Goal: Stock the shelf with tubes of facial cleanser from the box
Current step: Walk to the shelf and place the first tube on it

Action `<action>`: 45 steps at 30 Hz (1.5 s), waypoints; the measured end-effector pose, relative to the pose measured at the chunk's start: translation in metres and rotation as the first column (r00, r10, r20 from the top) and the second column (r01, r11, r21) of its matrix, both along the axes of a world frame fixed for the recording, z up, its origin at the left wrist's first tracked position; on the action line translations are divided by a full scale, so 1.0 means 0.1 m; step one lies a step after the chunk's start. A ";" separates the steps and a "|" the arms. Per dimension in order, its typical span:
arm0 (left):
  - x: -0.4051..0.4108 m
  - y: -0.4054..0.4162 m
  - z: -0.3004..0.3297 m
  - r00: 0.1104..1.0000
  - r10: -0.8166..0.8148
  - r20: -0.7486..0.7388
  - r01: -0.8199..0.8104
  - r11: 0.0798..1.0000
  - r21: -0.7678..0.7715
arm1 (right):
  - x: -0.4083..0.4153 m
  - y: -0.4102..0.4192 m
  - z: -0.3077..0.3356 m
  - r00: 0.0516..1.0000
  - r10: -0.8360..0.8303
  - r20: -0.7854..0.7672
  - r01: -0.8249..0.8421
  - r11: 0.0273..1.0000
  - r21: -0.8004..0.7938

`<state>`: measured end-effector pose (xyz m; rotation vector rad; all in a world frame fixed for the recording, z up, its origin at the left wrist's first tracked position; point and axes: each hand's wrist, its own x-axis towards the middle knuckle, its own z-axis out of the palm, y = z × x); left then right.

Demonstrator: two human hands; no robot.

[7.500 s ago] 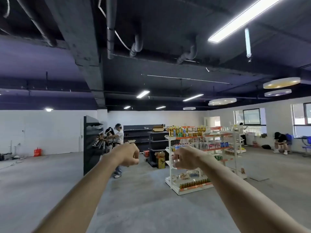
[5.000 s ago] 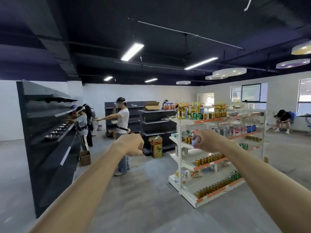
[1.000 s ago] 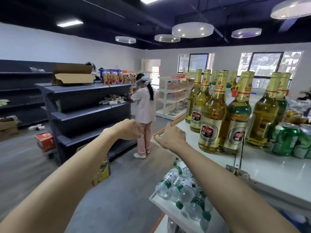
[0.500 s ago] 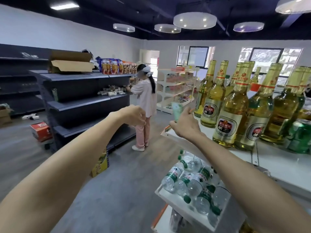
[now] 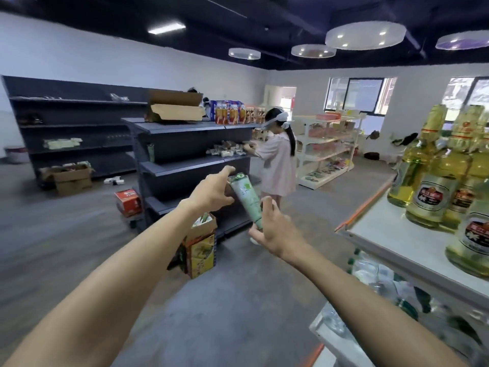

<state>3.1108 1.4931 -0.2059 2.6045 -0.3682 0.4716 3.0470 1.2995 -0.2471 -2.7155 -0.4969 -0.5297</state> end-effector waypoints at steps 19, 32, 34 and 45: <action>1.02 1.46 -0.59 0.955 0.287 -0.081 -0.221 0.863 0.454 | 1.47 1.21 -0.80 0.906 0.424 -0.011 -0.424 0.906 0.008; 2.56 1.33 0.00 0.959 0.280 0.042 -0.221 0.650 0.728 | 3.33 1.48 -0.88 0.951 0.308 0.019 -0.308 0.943 0.128; 2.74 1.28 0.09 0.963 0.243 0.115 -0.234 0.550 0.802 | 3.51 1.57 -0.87 0.958 0.288 0.008 -0.285 0.945 0.158; 4.02 1.62 0.14 0.970 0.143 0.198 -0.243 0.494 0.835 | 4.90 2.14 -0.67 0.981 0.196 -0.001 -0.193 0.966 0.172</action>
